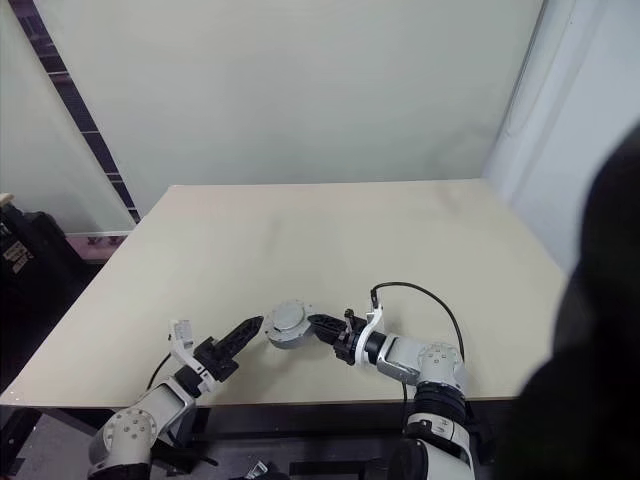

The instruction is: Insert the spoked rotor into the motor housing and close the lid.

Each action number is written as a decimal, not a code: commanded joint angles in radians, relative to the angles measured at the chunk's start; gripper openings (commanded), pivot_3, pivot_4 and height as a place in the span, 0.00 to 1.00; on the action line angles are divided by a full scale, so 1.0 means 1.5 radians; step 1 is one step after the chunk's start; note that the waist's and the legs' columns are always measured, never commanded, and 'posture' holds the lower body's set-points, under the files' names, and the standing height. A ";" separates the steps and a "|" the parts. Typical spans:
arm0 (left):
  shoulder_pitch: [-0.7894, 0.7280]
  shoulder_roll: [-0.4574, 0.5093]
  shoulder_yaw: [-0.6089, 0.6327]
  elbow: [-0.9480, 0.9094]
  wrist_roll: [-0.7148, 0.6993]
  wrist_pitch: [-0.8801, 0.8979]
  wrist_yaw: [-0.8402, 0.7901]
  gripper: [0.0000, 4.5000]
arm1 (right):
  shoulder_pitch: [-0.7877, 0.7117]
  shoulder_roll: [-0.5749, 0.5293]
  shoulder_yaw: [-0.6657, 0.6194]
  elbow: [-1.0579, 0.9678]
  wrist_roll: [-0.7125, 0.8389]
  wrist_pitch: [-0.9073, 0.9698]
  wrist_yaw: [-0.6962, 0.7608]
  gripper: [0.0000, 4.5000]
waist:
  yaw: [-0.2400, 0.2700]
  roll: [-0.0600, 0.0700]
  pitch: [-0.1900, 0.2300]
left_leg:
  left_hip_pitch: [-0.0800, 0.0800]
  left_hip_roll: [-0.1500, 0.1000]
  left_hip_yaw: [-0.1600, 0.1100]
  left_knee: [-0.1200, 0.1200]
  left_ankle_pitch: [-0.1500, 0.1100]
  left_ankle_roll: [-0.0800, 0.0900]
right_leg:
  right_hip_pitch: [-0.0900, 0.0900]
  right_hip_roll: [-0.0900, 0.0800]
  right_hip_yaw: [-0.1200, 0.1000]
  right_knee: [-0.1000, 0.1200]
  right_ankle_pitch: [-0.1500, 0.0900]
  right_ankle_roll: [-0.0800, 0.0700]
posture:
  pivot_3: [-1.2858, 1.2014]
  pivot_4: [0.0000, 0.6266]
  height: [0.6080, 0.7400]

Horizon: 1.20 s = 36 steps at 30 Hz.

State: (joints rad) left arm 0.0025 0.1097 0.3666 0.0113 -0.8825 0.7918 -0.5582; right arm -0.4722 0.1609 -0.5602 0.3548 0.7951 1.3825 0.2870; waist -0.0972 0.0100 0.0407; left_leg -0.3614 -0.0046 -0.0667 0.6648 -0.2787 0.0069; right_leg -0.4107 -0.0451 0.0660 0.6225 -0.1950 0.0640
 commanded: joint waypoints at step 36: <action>-0.059 -0.085 -0.008 0.040 -0.110 0.001 0.064 0.49 | 0.017 0.006 0.139 -0.134 0.058 -0.126 0.031 0.50 | 0.000 -0.002 0.001 | -0.001 0.000 0.000 -0.001 0.000 0.000 | -0.001 0.000 0.000 -0.001 -0.001 -0.001 | 0.52 0.00 1.00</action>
State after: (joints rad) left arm -0.0758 -0.0172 0.3753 0.0878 -1.0541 0.7943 -0.4631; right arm -0.4302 0.1581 -0.3744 0.2213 0.8515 1.2270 0.2884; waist -0.0966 0.0077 0.0424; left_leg -0.3624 -0.0052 -0.0668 0.6634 -0.2787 0.0069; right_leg -0.4120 -0.0451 0.0661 0.6214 -0.1965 0.0619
